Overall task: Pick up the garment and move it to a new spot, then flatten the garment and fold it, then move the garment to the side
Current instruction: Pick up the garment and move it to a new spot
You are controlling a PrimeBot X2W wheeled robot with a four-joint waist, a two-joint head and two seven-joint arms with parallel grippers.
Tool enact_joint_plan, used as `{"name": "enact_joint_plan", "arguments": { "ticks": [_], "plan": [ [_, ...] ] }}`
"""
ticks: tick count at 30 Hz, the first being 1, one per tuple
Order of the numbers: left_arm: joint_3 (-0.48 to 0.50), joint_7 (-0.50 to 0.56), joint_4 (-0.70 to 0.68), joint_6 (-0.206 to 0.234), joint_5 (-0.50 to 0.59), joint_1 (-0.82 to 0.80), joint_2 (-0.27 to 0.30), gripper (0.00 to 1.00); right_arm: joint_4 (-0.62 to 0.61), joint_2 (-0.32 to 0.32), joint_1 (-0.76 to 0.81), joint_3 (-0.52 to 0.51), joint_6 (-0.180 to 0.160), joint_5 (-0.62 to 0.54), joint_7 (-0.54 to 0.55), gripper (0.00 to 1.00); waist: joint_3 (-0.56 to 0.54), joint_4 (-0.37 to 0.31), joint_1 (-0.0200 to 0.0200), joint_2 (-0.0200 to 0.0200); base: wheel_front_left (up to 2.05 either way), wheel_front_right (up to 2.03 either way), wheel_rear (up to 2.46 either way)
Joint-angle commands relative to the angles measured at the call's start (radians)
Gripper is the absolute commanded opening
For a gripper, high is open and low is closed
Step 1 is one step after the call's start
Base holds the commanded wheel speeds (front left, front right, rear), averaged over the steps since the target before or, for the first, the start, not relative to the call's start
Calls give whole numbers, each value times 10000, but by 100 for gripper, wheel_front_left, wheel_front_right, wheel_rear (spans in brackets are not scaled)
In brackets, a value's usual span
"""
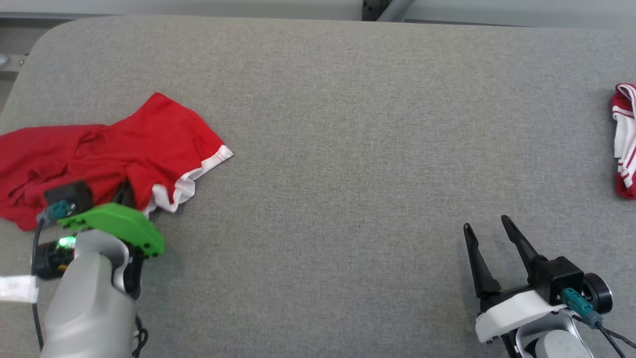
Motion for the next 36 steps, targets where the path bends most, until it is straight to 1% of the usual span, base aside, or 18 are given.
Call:
{"name": "enact_joint_plan", "arguments": {
  "ticks": [1,3,6,12,16,19,21,23,25,29,30,33,36],
  "plan": [
    [-203,-67,-328,-70,102,-197,-154,0,17,50,10,-33,-12,86,-26,100,-255,-257,0,47,0,0,0],
    [-737,4,-1179,-139,268,-264,-380,0,36,100,95,-59,-12,117,-26,100,-399,-409,0,47,0,0,0],
    [-1554,242,-2984,-167,369,-210,-604,0,80,163,221,-47,-12,118,-26,100,-582,-704,0,47,0,0,0],
    [-2932,1572,-7338,-162,83,467,-964,0,108,332,281,-19,-12,181,-24,100,-755,-1506,0,47,0,0,0],
    [-3686,2519,-9687,109,-95,853,-1080,0,121,392,263,-39,-11,231,-26,100,-746,-2040,0,47,0,0,0],
    [-4259,3014,-10877,336,-241,951,-1133,0,131,421,267,-68,-12,266,-26,100,-697,-2378,0,47,0,0,0],
    [-4657,3314,-11356,534,-301,1016,-1149,0,139,430,291,-114,-11,295,-26,100,-666,-2545,0,47,0,0,0],
    [-4958,3641,-11458,750,-352,1074,-1151,0,155,453,298,-114,-12,327,-26,100,-602,-2677,0,47,0,0,0],
    [-5115,3933,-11190,901,-208,1081,-1132,0,168,464,253,-81,-11,359,-26,100,-512,-2793,0,47,0,0,0],
    [-5194,4641,-10019,1003,-337,1219,-862,0,195,475,164,-44,-11,552,-26,100,-383,-2899,0,47,0,0,0],
    [-5194,4641,-10019,1003,-337,1219,-862,0,195,475,164,-44,-11,552,-26,100,-383,-2899,0,47,0,0,0],
    [-5011,5067,-8677,1071,-468,1086,-623,0,232,477,112,21,-12,691,-26,100,-300,-2933,0,47,0,0,0],
    [-4748,5088,-7104,1210,-564,816,-538,0,266,474,47,69,-11,770,-26,100,-242,-2967,0,47,0,0,0]
  ]
}}
